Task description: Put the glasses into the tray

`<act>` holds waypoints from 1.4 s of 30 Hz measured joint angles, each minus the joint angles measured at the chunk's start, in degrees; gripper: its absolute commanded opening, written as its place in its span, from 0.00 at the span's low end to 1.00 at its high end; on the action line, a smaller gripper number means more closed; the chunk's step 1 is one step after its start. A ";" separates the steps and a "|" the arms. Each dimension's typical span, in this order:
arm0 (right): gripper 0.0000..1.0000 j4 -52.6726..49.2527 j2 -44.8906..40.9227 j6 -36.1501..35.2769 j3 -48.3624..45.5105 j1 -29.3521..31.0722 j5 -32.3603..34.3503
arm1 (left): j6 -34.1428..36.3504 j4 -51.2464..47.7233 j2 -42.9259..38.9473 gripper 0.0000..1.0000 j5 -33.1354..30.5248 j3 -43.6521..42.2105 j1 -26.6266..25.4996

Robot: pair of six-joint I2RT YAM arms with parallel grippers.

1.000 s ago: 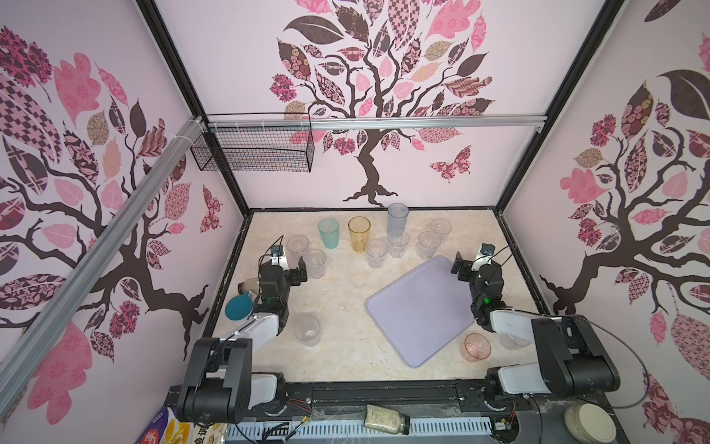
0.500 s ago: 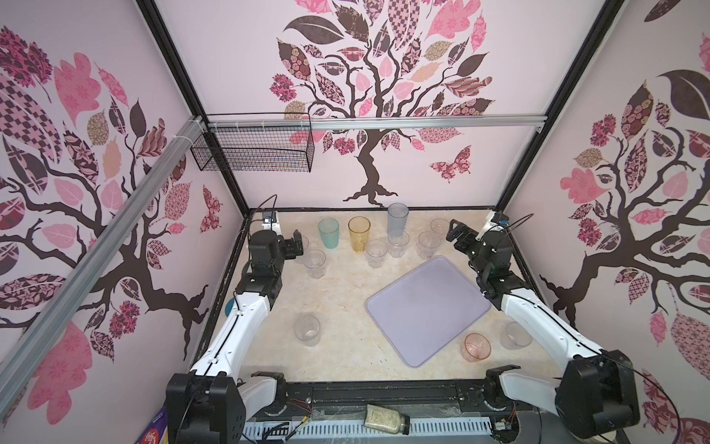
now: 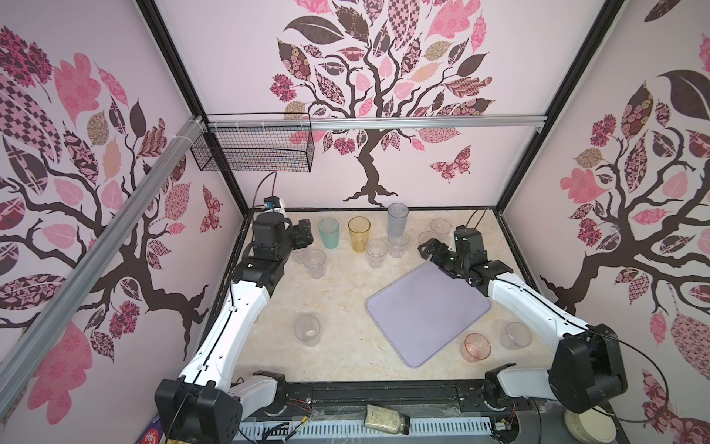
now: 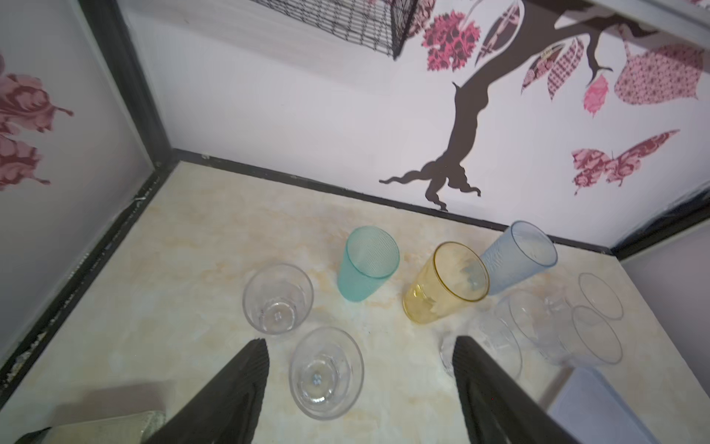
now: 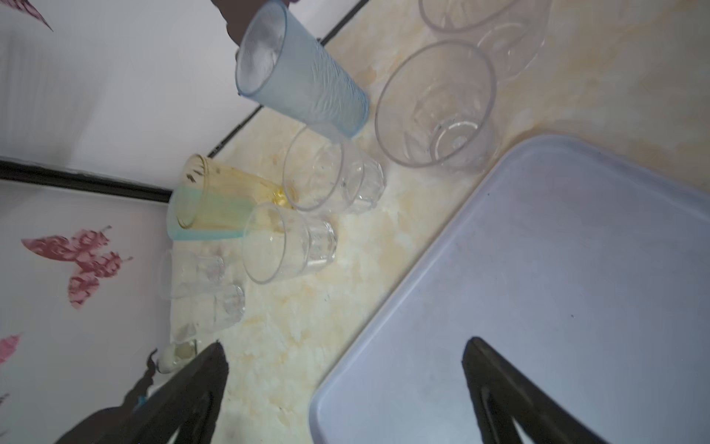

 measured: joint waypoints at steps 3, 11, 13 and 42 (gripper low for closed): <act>0.97 -6.32 -0.13 -3.34 0.00 4.20 1.03 | -0.02 -3.58 1.40 0.79 0.09 0.11 -4.17; 0.99 -20.72 -1.42 -10.78 -0.02 18.29 7.43 | -1.03 -6.88 2.95 0.78 1.11 0.04 -5.07; 0.99 -23.45 -1.29 -12.13 -0.04 22.62 8.20 | -0.92 -7.96 4.48 0.77 1.09 0.04 -5.07; 0.26 -20.24 28.98 -16.48 15.47 35.87 6.32 | -7.08 -16.09 7.91 0.74 0.81 0.11 1.40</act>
